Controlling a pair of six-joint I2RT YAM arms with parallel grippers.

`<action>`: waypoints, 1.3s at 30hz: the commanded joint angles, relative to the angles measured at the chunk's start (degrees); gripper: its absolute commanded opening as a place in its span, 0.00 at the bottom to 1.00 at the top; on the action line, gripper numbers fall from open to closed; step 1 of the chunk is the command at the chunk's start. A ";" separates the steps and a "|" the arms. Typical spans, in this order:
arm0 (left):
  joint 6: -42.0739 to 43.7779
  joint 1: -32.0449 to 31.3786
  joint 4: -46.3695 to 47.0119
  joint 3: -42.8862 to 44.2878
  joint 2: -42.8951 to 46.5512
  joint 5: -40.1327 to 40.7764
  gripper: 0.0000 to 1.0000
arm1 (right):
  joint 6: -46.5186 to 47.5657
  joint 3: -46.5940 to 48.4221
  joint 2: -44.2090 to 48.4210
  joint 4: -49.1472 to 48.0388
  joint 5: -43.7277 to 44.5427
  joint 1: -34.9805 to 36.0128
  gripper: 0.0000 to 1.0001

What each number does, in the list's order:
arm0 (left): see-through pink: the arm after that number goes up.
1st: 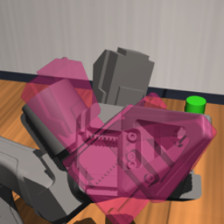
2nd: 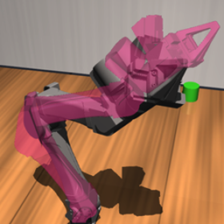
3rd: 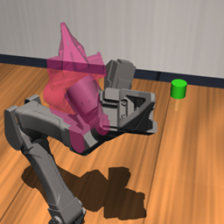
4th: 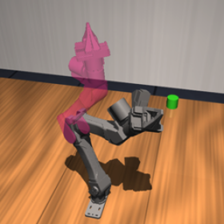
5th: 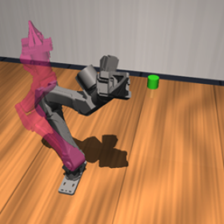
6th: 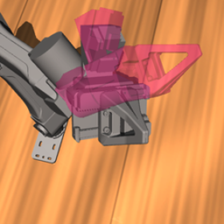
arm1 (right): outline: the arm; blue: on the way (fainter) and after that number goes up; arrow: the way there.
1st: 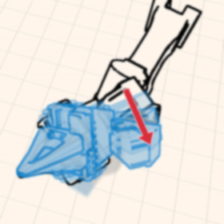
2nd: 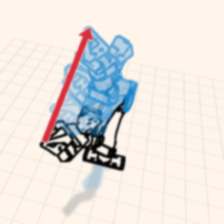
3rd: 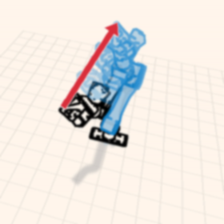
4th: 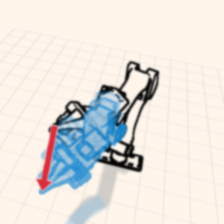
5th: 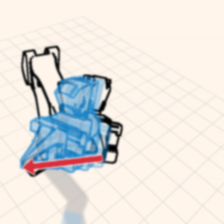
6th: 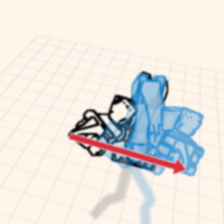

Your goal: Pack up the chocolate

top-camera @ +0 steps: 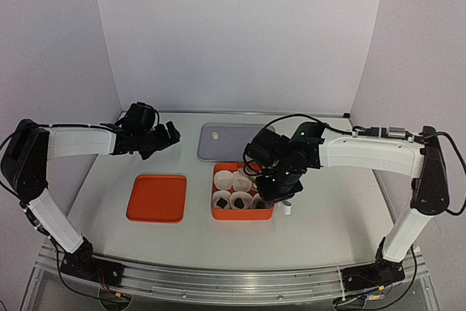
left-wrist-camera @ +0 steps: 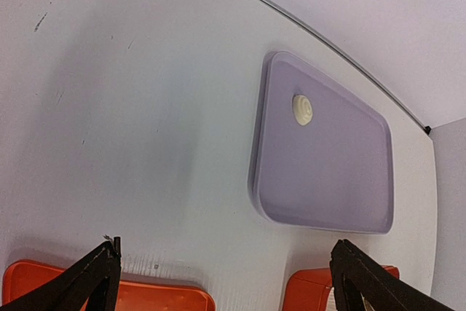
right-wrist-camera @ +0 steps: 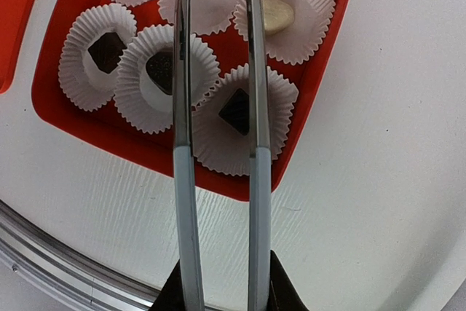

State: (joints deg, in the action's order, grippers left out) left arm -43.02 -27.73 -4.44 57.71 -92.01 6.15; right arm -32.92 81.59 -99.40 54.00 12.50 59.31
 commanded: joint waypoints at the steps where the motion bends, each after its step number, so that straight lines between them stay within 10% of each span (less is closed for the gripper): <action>1: 1.39 0.00 0.49 1.28 0.13 -0.09 1.00 | -1.80 0.47 -0.63 -1.06 0.97 1.04 0.07; 39: 2.69 1.17 0.75 -0.97 2.27 -1.78 1.00 | -7.59 3.11 -6.04 -1.12 4.86 4.94 0.07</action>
State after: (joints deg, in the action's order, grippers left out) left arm -41.77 -27.07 -4.43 57.60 -91.88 4.60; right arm -39.43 81.96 -105.05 53.53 15.51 63.49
